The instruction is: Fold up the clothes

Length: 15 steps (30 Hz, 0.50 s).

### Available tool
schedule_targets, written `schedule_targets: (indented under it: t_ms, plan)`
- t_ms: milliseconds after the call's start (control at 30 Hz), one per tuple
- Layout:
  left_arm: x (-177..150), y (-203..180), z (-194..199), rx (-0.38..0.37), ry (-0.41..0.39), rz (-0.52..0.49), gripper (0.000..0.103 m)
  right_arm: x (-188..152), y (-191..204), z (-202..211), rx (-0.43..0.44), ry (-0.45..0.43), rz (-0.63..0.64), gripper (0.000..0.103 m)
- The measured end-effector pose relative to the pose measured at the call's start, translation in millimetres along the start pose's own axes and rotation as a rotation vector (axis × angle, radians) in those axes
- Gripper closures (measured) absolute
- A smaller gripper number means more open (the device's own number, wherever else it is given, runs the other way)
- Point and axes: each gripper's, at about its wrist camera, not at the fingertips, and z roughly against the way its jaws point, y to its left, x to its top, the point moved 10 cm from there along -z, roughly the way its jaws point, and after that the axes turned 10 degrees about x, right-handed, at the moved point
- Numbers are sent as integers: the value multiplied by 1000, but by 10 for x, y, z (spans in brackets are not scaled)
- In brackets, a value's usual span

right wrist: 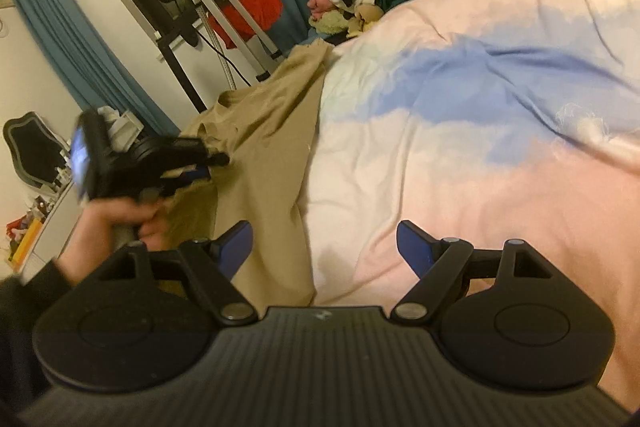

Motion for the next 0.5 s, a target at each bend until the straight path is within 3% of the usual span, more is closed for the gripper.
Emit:
schedule_targets:
  t_ms: [100, 233, 400, 500]
  plan:
    - [-366, 5, 494, -89, 41, -19, 66, 22, 27, 60, 4, -11, 4, 22]
    - [-1118, 23, 1085, -167, 130, -56, 62, 42, 98, 185, 9, -32, 27, 22]
    - [-2103, 80, 1550, -181, 272, -121, 62, 8, 206, 386, 12, -49, 49, 22]
    - [-2323, 84, 1739, -169, 274, -163, 62, -43, 227, 505, 3, -50, 35, 22]
